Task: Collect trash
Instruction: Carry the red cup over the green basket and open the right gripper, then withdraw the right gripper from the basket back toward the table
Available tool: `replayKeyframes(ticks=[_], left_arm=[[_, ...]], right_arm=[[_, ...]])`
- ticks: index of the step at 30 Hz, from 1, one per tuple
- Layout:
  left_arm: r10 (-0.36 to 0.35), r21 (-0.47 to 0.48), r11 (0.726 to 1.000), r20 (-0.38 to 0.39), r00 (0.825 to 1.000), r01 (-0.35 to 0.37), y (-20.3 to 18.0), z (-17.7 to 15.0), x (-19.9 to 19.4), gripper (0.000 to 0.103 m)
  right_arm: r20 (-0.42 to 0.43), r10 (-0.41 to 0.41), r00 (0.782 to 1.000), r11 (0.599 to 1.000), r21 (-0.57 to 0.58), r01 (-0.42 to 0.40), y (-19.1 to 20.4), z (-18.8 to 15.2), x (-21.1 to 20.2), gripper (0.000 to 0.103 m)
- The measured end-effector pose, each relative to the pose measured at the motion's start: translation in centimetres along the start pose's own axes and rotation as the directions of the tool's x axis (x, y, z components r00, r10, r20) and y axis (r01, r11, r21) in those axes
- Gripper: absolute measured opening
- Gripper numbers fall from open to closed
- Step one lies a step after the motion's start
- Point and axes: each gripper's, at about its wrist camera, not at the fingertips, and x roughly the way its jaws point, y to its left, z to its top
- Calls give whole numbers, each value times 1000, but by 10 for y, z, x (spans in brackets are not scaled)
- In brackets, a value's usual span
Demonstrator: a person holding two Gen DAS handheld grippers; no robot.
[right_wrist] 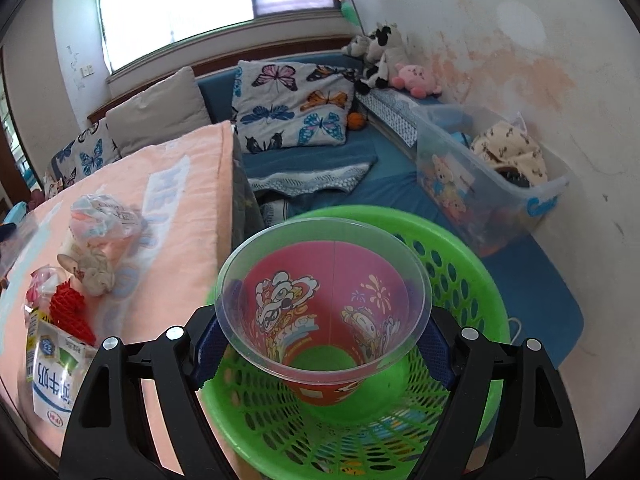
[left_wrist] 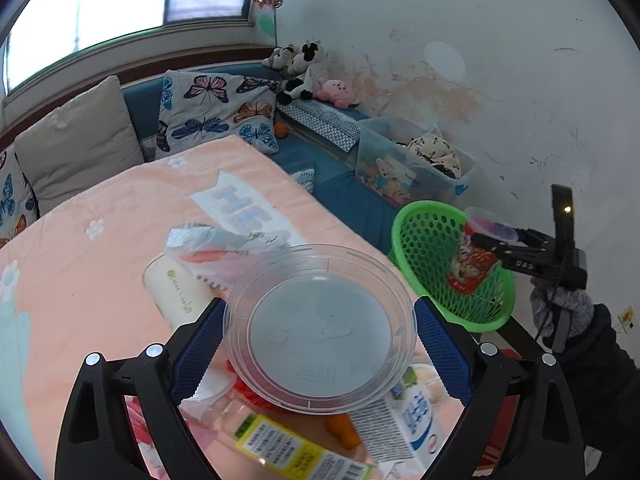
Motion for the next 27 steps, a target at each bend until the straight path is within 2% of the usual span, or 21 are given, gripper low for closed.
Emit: replayKeyframes(ticks=[10,16,27], left_arm=[[-49,-6,999,0,999,49,-55,22,16,90],[-76,-5,997,-5,997,76,-85,31,25,90],[-94,-21,995,-62,994,93,-130,44,64,90]], right_arm=[[-57,17,998,1000,14,-16,-17,-16,22,84],[-60,33,998,999,17,-32,-25,-23,23,86],[23,0,1000,1000,5,0,-40,-32,-24,87]])
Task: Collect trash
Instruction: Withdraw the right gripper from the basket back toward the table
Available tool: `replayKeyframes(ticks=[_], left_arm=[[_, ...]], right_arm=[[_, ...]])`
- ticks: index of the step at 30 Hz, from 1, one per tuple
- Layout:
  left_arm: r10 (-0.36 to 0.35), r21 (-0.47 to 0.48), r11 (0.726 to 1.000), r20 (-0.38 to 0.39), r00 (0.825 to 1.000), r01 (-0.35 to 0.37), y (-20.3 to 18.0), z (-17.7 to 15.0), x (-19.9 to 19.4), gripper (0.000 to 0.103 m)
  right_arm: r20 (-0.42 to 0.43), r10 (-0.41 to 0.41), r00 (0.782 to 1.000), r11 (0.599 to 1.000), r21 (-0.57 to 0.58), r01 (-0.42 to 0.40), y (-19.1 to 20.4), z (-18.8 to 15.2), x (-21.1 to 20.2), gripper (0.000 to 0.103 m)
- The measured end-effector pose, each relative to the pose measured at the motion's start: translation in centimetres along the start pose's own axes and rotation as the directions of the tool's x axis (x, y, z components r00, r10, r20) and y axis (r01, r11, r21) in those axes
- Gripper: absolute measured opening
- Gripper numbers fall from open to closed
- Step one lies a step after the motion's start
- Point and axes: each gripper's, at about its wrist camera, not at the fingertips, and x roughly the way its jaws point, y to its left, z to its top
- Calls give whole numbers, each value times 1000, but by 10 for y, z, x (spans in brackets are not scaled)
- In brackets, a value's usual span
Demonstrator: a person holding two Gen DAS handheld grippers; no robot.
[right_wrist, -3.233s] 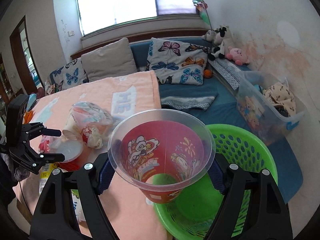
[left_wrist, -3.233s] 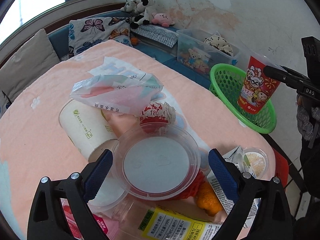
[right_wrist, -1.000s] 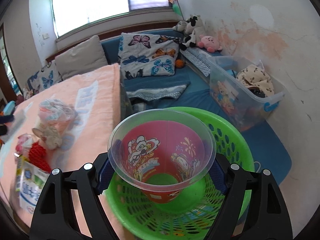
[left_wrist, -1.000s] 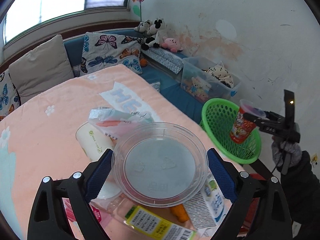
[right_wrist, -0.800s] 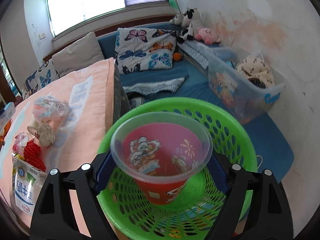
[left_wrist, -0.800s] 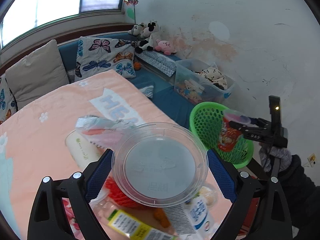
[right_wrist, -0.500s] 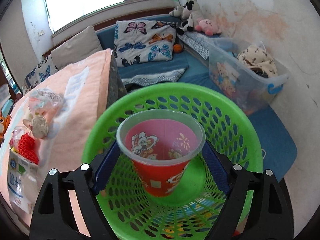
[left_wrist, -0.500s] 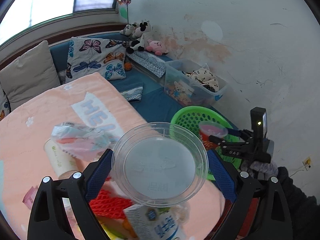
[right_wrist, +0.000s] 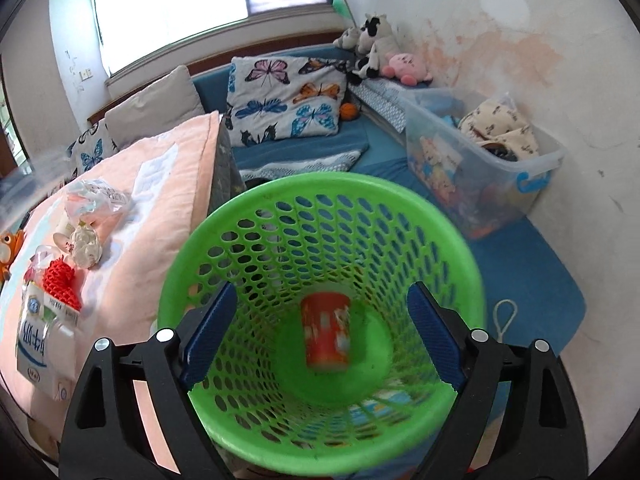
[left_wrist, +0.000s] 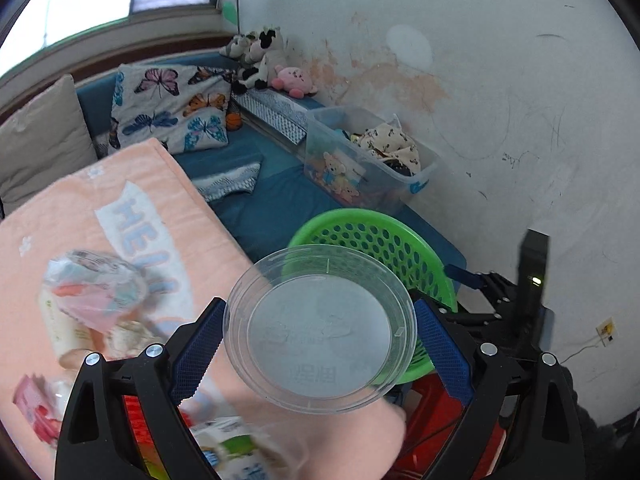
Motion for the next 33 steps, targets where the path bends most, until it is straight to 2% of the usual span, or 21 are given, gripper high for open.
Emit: replayKeyframes(ticks=[11,17,22,28,33], left_arm=[[28,-1,1000,-90,996,-28,-37,-1,58,90],[65,20,998,-123,990,-63,-52,-3,87,91],[65,28,998,-147,987,-62,-60,-6,104,92],[62,55,997,-133,989,-55,-67,-10,99,95],[104,76,992,-55,993,-99,-65,-13,63,95]], right_arm=[[66,-22,998,999,39,20,-22,-23,-48,87],[83,-26,996,998,61,21,-28,-33,-60,87],[78,-26,997,995,95,18,-34,-41,-60,87],[76,-24,997,995,102,17,-29,-45,-65,87],[93,-1,996,996,92,-7,-20,-44,-75,87]])
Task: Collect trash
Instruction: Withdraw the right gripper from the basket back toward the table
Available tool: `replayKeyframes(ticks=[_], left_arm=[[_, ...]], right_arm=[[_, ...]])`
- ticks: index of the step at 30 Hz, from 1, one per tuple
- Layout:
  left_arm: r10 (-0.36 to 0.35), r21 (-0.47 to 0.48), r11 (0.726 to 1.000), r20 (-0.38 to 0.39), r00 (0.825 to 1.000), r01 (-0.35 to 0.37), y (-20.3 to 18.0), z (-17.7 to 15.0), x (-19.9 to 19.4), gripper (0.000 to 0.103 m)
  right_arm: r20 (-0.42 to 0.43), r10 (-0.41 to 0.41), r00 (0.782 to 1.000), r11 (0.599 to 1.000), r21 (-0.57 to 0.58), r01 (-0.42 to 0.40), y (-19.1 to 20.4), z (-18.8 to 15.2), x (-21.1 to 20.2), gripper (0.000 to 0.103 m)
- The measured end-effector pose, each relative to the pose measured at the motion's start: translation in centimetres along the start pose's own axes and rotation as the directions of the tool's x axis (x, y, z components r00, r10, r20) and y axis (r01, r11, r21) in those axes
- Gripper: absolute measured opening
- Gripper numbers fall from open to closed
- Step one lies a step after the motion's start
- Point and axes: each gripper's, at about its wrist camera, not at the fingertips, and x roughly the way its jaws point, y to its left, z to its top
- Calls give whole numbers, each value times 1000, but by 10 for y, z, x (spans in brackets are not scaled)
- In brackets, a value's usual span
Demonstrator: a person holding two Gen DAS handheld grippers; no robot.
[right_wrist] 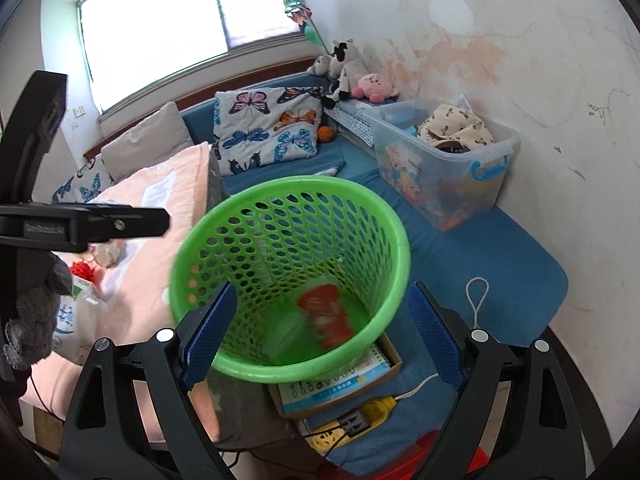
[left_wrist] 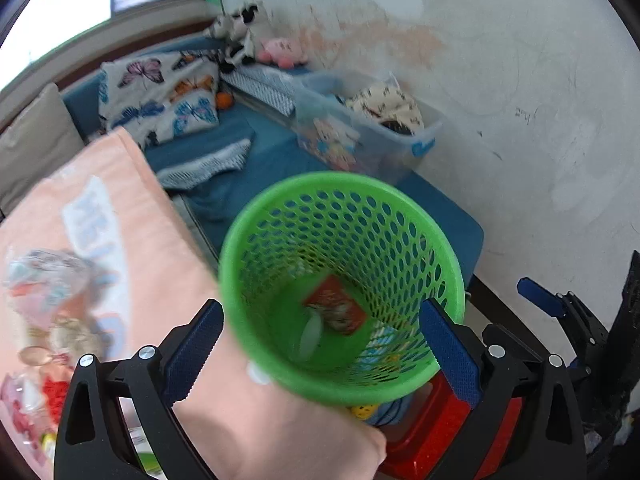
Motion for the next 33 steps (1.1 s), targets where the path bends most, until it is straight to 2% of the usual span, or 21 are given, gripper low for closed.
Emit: replayKeyframes(ticks=[7,13,16,21,27,33], left_arm=[[92,-35,995,103,990,-89,32,-11,-66,95],[192,-121,977,169,967,-173,78,-34,-119,95],[251,-162,961,190,949,-222,100,-49,-140,95],[305,-241,936,180,935,-258,136,-76,-159,95],[313,-306,917,147,938,-257,165,-107,-163,95],[237,-321,928,125,963,-187,171,-129,-156,94]], right_arm=[[13,67,998,997,-47,-67,31,0,-12,87],[0,158,987,983,-96,-157,72,0,-15,87],[-15,205,979,972,-113,-205,95,-2,-12,87],[-60,270,961,950,-146,-276,133,-7,-1,87],[-106,305,946,928,-190,-320,170,-12,13,87],[-139,303,943,927,-188,-325,179,-17,26,87]])
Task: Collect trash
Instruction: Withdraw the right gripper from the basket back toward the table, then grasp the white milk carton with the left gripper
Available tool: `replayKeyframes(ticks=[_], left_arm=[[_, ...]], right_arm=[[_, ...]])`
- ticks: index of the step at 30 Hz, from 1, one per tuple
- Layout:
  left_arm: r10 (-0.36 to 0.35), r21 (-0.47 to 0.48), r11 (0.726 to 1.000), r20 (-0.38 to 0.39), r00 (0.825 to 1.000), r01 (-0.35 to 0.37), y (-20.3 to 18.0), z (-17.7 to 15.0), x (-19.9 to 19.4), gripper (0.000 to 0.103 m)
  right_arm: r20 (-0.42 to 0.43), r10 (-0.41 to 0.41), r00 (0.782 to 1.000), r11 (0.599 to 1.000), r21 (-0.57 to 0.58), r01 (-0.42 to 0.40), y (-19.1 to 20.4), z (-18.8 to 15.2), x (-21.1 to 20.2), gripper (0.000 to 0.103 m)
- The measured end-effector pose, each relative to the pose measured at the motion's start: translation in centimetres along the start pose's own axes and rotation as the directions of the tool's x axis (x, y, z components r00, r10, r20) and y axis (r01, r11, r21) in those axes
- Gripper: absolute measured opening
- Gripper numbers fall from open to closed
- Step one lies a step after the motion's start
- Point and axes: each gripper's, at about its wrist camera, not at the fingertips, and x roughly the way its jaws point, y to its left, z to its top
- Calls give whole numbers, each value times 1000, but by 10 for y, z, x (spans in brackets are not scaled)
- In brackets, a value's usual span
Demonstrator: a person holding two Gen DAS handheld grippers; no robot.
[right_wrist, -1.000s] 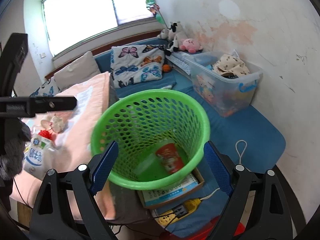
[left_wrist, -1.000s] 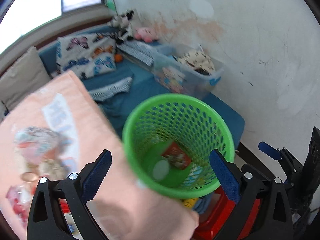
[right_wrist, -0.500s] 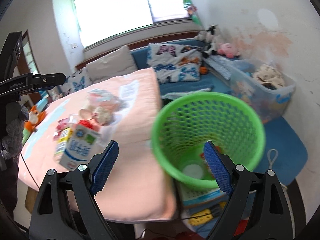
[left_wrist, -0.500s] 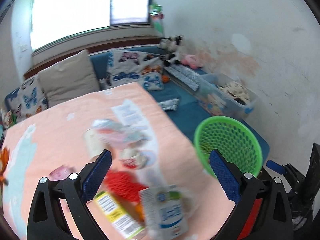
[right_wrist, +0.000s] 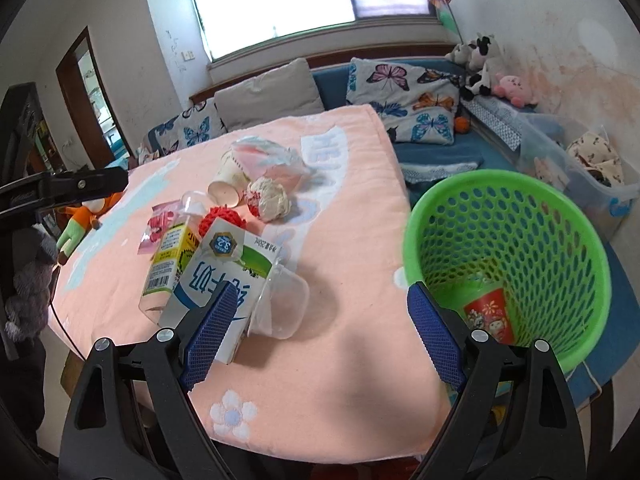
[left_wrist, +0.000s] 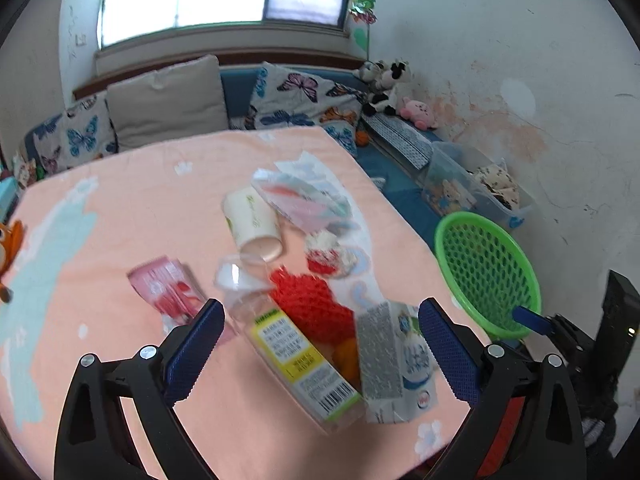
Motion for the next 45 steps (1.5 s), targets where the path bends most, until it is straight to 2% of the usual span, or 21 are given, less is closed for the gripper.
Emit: replayKeyframes(ticks=[3,5,8,13,17,26,28,33,37,39,45], left_arm=[[-44,11,999,-39,998,45,-11,-8,11,93],[-67,24,997,-72,995,69,-18,-13,22,85],[-111,16,993,-137,984,114,-26,-20,43,82],[-157,-20,987,-196,968,156,-30,-26,68,79],[-152,-36,988,-232,961,148,-30,-29,84,79],[-192,-32,981,-267,945,190,-40,-30,94,79],[-202,-33,979,-287,936,202,-44,-31,97,79],[-191,-29,981,-302,934,191,-51,-32,106,78],[-196,-41,980,-306,932,192,-51,-32,106,66],[-196,-51,980,-310,930,190,-51,-33,106,55],[-184,-32,983,-280,942,182,-59,-31,97,47]], right_arm=[[-6,-6,1000,1000,10,6,-3,-1,2,87],[-5,-13,1000,1000,16,13,-6,-2,1,87],[-2,-26,1000,999,25,26,-13,-4,-2,87],[3,-36,999,999,38,35,-22,-8,-8,87],[6,-34,999,998,53,34,-26,-10,-8,87],[9,-33,999,997,68,32,-31,-12,-7,87],[10,-40,999,997,72,39,-32,-13,-9,87],[17,-56,998,995,87,54,-40,-15,-15,87],[21,-70,997,992,103,67,-48,-17,-18,87],[23,-73,997,991,116,70,-52,-17,-20,87],[22,-73,997,990,124,70,-54,-19,-20,86]])
